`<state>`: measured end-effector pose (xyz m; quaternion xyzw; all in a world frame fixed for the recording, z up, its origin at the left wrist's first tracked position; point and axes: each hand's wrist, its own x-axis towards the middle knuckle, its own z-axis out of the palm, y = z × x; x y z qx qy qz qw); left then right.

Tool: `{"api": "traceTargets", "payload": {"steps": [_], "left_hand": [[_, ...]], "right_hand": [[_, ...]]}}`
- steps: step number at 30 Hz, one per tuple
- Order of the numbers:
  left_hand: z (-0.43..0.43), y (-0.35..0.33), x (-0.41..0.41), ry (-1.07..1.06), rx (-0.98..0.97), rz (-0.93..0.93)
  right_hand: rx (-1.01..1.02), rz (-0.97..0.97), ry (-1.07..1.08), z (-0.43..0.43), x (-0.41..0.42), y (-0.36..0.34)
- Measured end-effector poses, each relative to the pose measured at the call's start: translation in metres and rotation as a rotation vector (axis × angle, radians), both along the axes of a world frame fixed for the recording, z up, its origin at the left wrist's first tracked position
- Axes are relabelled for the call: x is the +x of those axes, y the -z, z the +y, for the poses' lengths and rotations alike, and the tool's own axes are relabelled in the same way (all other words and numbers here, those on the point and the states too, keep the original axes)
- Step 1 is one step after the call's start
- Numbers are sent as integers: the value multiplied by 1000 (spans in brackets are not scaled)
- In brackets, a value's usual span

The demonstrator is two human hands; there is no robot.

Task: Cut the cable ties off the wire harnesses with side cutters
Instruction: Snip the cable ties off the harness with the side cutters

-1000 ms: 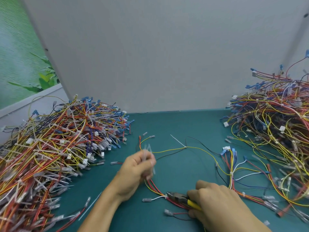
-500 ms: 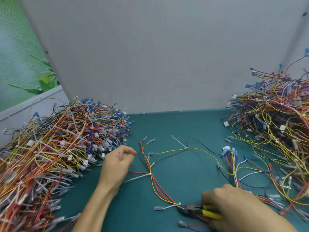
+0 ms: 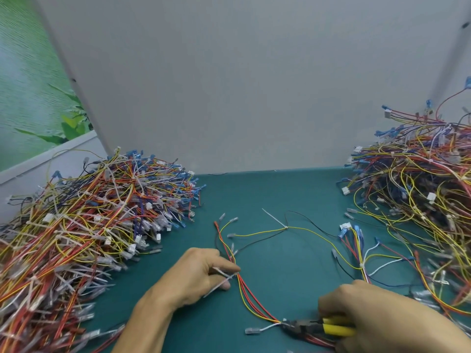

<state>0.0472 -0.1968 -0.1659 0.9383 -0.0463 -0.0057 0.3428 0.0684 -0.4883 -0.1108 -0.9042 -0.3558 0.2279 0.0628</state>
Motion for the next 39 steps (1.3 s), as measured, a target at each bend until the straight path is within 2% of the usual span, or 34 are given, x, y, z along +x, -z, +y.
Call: {"api": "traceTargets", "payload": {"steps": [3, 7, 16, 23, 37, 39], "left_hand": [[-5, -2, 2, -1, -11, -30], [-7, 0, 3, -70, -128, -30], [-8, 7, 10, -48, -9, -113], [-4, 13, 13, -130, -232, -28], [-3, 14, 13, -110, -347, 27], [-3, 14, 13, -105, -339, 21]], "right_hand": [[32, 16, -4, -3, 2, -1], [100, -16, 35, -3, 9, 3], [128, -257, 180, 41, 11, 19], [181, -380, 249, 78, 1, 38], [117, -544, 244, 87, -3, 47], [173, -583, 230, 89, -5, 44]]}}
